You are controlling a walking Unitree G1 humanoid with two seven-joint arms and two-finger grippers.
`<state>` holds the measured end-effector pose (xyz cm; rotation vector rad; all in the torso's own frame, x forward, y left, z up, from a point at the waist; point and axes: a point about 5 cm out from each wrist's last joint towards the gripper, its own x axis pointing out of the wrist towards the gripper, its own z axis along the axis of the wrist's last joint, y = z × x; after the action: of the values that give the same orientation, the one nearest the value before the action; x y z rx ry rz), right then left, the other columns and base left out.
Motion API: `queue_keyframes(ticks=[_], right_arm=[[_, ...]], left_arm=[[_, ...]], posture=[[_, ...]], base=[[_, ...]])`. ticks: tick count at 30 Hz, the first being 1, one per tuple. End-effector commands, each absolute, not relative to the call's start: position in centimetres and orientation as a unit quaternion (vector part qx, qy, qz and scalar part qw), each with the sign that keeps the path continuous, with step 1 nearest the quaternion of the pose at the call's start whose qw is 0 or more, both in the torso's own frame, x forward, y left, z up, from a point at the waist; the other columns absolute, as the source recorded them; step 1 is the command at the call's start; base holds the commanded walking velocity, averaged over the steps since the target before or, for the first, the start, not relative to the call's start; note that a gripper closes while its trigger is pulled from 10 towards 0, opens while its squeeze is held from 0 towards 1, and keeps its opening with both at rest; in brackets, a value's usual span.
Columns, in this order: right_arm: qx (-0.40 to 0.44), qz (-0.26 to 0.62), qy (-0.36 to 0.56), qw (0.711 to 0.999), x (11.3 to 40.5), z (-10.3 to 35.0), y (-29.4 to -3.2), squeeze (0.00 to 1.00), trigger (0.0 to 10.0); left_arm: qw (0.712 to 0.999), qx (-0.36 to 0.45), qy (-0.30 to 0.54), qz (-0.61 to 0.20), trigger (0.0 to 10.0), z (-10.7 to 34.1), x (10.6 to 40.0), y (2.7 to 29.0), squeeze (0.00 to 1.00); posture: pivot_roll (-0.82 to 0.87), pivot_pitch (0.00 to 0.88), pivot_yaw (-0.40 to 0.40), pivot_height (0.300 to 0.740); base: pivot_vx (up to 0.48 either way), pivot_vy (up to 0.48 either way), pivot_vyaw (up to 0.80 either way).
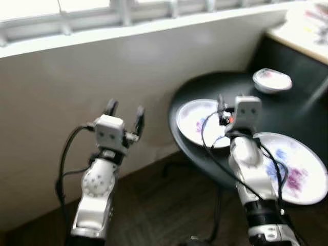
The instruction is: Kitchen organization
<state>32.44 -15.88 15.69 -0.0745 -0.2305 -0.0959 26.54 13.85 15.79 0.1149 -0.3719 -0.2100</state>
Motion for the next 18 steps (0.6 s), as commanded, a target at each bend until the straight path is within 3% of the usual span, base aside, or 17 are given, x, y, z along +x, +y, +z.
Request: queue_keyframes(ticks=[1,12,15,18], right_arm=[[-0.029,-0.044,-0.119,0.991,32.5,16.1,-15.5,0.00,10.0],[-0.009,-0.055,-0.086,0.995,32.9,15.5,-15.9,0.00,10.0],[0.018,-0.064,-0.065,0.996,33.0,15.1,-16.2,0.00,10.0],[0.109,-0.108,-0.004,0.988,33.3,14.1,-17.6,0.00,10.0]], left_arm=[[0.977,0.063,-0.180,-0.097,10.0,15.8,26.6,14.4,0.00],[0.977,0.064,-0.181,-0.098,10.0,15.8,26.7,14.4,0.00],[0.977,0.064,-0.181,-0.098,10.0,15.8,26.7,14.4,0.00],[0.976,0.066,-0.180,-0.101,10.0,15.9,26.8,14.4,0.00]], posture=[[-0.01,0.000,-0.029,0.740],[-0.02,0.003,-0.029,0.740],[-0.02,0.004,-0.027,0.740],[-0.02,0.005,-0.025,0.740]], base=[[0.000,0.000,-0.77],[0.000,0.000,-0.76],[0.000,0.000,0.00],[0.000,0.000,0.00]])
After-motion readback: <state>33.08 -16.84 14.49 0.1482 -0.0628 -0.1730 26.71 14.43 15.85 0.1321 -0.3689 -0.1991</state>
